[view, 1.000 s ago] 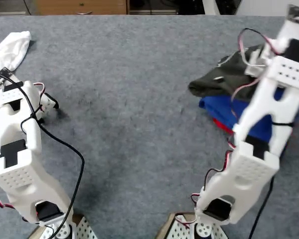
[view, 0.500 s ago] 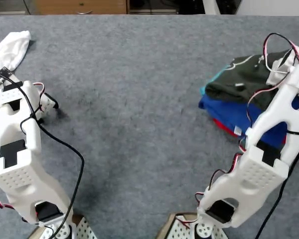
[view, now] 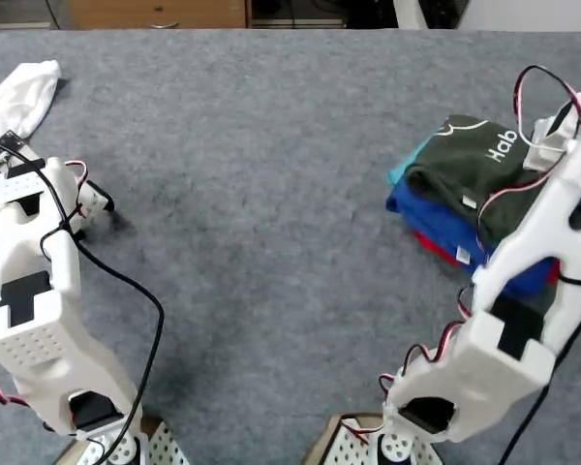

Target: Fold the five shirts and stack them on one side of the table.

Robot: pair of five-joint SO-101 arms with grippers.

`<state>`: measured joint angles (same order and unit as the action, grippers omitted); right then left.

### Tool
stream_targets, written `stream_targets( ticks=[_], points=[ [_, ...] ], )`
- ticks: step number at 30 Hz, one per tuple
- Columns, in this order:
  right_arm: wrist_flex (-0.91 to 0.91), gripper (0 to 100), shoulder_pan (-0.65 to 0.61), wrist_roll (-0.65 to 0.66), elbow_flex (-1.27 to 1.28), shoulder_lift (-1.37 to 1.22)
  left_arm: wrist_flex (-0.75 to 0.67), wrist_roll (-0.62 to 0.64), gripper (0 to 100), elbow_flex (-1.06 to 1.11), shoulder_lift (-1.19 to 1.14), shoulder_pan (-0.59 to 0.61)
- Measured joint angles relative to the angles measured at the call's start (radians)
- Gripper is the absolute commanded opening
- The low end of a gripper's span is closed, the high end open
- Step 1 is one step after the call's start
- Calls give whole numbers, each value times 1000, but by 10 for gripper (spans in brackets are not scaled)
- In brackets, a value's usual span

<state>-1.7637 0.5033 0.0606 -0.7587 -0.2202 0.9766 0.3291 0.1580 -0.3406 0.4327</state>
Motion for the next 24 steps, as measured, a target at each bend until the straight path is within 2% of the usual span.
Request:
stream_targets(
  ticks=[2,5,9,13,18,24],
  points=[
    [0,0,0,0,0,26,0,0,243,0,0,0],
    [0,45,0,0,3,44,0,0,243,0,0,2],
    [0,8,-2,0,44,46,29,-83,247,-74,-2,71],
    [0,5,-40,0,126,83,132,-204,247,-247,-14,204],
    [0,5,-124,0,253,133,210,-330,248,-488,-137,348],
    [0,5,-238,0,319,141,250,-451,272,-821,-342,431]
  ],
)
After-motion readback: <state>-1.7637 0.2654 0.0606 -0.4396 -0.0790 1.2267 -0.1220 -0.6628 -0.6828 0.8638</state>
